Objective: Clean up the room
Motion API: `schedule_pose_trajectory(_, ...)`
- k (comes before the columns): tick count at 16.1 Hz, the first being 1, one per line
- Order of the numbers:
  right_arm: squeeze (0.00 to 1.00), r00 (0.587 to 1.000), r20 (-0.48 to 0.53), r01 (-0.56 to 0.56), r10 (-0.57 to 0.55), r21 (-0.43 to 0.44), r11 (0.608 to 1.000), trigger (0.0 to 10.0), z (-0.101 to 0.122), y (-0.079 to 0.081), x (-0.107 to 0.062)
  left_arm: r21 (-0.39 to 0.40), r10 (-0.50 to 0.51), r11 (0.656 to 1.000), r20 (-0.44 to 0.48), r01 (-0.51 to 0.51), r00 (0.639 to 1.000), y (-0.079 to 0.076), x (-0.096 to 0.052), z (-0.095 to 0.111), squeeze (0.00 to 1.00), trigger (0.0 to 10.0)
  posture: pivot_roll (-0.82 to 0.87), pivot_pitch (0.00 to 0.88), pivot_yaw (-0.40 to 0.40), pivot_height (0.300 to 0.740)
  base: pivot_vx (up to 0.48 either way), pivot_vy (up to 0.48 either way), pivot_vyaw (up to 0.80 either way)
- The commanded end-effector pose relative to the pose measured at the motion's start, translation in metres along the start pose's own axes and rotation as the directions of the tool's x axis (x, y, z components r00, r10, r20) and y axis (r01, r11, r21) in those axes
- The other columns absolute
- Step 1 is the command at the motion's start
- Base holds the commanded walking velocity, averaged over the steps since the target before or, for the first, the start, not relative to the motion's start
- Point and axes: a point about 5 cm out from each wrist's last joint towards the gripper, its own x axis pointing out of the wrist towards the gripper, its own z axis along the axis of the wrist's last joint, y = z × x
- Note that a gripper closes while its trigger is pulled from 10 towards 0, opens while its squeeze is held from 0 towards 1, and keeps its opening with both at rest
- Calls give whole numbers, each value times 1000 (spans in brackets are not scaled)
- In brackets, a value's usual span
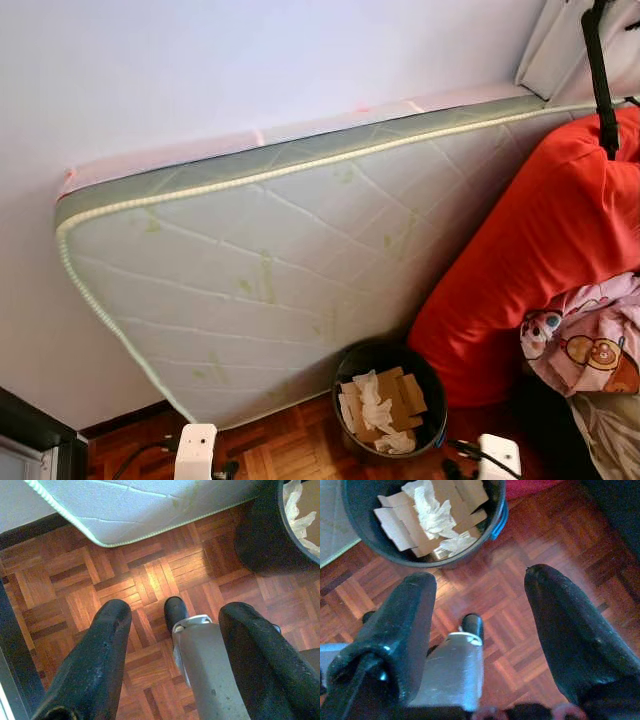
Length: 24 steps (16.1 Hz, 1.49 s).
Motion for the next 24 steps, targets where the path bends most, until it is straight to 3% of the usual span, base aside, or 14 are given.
schedule_pose_trajectory(1,0,999,-33,12,-12,10,1000,10000,-7,4,-1,-5,11,1000,-39,-11,999,2,-1,-7,0,10000,36,59,-17,733,0,0,-731)
schedule_pose_trajectory(5,0,998,-61,-4,4,-10,1000,10000,-16,19,-1,-9,18,1000,-65,-19,998,4,-3,-14,0,10000,27,53,-15,733,0,0,-717)
schedule_pose_trajectory(8,0,998,-69,-8,7,-21,1000,10000,-20,20,-3,-5,17,1000,-74,-18,997,4,-4,-17,0,10000,21,40,-10,733,0,0,-706)
schedule_pose_trajectory(10,0,997,-72,-4,2,-31,1000,10000,-21,13,-4,-7,18,1000,-72,-18,997,3,-4,-17,0,10000,22,33,-11,733,0,0,-703)
schedule_pose_trajectory(13,0,998,-67,15,-17,-43,999,10000,-15,-13,-6,7,23,1000,-74,-23,997,4,-4,-18,0,10000,23,30,-11,733,0,0,-700)
schedule_pose_trajectory(17,0,998,-65,24,-27,-50,998,10000,-9,-24,-5,32,20,999,-79,-18,997,1,-4,-18,0,10000,21,56,-18,733,0,-215,-700)
schedule_pose_trajectory(24,0,998,-69,-3,-2,-65,998,10000,-5,4,1,9,33,999,-69,-32,997,-1,-3,-15,0,10000,7,77,-22,733,0,-53,-697)
